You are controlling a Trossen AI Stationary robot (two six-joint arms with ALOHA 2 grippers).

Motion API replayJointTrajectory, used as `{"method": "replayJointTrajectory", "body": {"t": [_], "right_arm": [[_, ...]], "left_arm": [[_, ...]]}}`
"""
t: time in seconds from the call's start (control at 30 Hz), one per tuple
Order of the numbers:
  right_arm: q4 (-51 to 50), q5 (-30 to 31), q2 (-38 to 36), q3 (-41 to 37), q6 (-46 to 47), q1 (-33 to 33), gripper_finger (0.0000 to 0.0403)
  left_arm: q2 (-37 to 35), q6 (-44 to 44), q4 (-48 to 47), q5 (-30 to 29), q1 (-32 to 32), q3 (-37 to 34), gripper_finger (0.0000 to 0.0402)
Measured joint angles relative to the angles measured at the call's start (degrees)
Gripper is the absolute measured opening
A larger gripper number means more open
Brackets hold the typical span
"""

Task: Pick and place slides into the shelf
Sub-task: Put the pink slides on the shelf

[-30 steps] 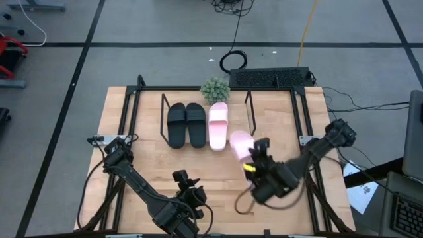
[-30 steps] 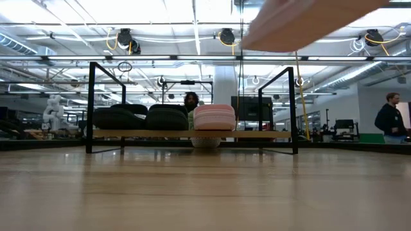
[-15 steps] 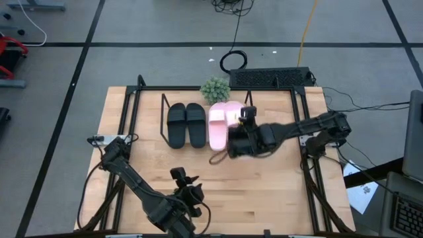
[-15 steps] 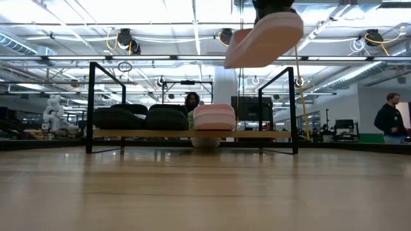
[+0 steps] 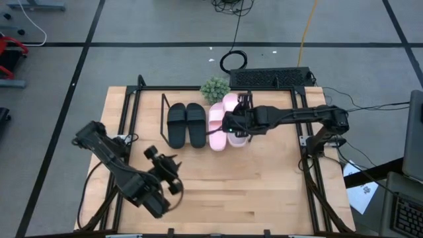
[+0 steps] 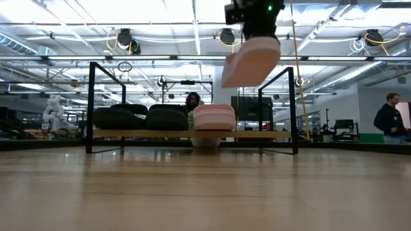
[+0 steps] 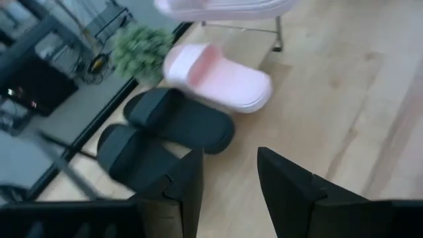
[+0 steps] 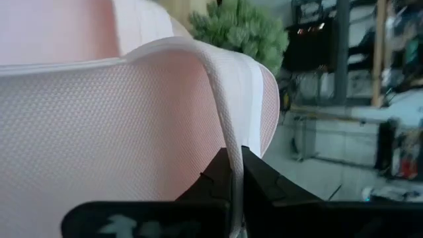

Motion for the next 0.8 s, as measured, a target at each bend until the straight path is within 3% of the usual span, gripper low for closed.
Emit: {"method": "replayJointTrajectory", "body": {"t": [0.27, 0.8], "right_arm": [[6.03, -1.99, 0.05, -5.86, -2.53, -3.55, 0.0000], [13.62, -1.62, 0.04, -12.04, -4.25, -7.75, 0.0000]], "left_arm": [[-5.63, -9.44, -0.07, 0.39, -0.96, -11.49, 0.0145], [-5.51, -9.28, 0.16, 1.25, -1.07, -12.32, 0.0145]]}}
